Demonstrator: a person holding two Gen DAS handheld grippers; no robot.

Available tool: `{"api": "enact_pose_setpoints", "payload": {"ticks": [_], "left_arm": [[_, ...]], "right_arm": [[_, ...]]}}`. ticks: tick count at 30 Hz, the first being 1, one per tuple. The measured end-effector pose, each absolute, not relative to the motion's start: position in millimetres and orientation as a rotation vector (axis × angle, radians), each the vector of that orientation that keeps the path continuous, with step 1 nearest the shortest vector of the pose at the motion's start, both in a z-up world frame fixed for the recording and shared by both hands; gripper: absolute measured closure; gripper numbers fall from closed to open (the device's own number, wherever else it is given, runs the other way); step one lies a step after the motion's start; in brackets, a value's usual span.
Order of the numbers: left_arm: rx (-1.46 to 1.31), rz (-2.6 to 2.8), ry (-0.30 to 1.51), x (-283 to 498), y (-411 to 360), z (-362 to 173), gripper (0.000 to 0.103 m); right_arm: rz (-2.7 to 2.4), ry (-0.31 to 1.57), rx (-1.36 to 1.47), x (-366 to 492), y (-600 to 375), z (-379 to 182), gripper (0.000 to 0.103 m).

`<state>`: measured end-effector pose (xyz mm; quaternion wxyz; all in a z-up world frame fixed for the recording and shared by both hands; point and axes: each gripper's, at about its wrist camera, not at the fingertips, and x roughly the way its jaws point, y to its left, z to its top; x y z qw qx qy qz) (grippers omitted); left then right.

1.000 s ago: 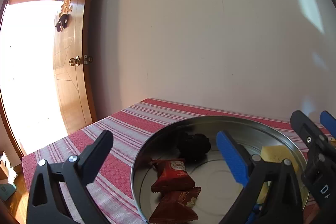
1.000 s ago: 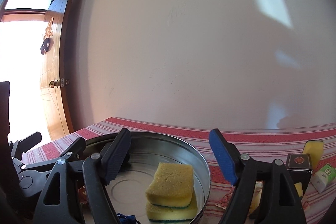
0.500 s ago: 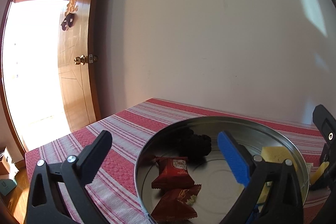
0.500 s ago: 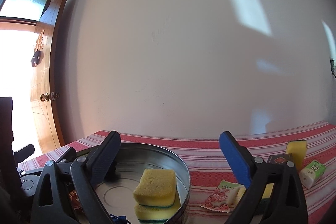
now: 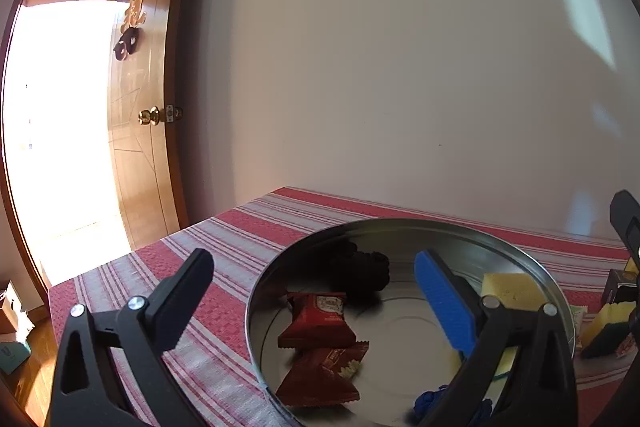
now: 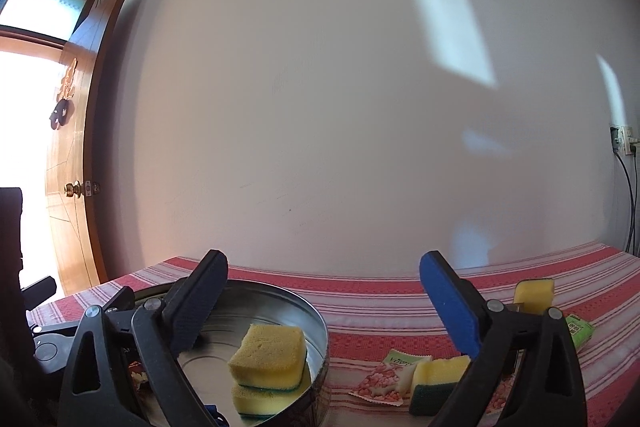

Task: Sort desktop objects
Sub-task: 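Withdraw both tools from the tin toward the remaining objects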

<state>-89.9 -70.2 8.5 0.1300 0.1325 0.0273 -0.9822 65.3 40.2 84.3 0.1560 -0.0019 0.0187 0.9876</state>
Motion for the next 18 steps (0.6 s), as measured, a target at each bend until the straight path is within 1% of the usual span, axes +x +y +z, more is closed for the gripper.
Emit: {"api": "enact_pose_setpoints", "payload": {"ticks": [7,13,18], "left_arm": [[0.388,-2.87,0.073,-88.4,-66.5,8.4,0.001],[0.392,-2.876,0.066,-87.2,-62.8,8.5,0.001],[0.395,-2.896,0.057,-84.5,-55.3,8.2,0.001]], "right_arm": [[2.768,-0.065,0.033,78.5,43.1,84.5,0.004],[2.747,-0.072,0.052,86.9,54.4,83.6,0.004],[2.723,-0.119,0.066,96.7,60.2,83.9,0.004]]}}
